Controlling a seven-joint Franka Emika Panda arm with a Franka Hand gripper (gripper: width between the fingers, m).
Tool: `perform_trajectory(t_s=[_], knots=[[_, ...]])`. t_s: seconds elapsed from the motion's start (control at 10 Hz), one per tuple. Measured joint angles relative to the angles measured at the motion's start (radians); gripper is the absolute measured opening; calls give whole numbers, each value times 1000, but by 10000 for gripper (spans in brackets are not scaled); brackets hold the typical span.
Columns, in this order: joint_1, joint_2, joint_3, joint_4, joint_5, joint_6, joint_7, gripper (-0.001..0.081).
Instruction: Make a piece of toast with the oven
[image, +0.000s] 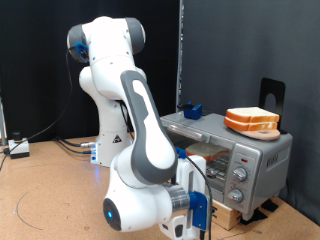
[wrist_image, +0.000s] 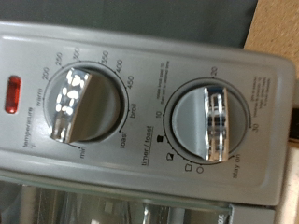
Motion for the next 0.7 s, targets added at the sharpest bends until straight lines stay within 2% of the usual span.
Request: perform_trajectory(t_s=[0.3,0.7], knots=[[32,11,16,-3,-10,-4,-3,809],[78,11,22,-6,-10,38,-13,809]])
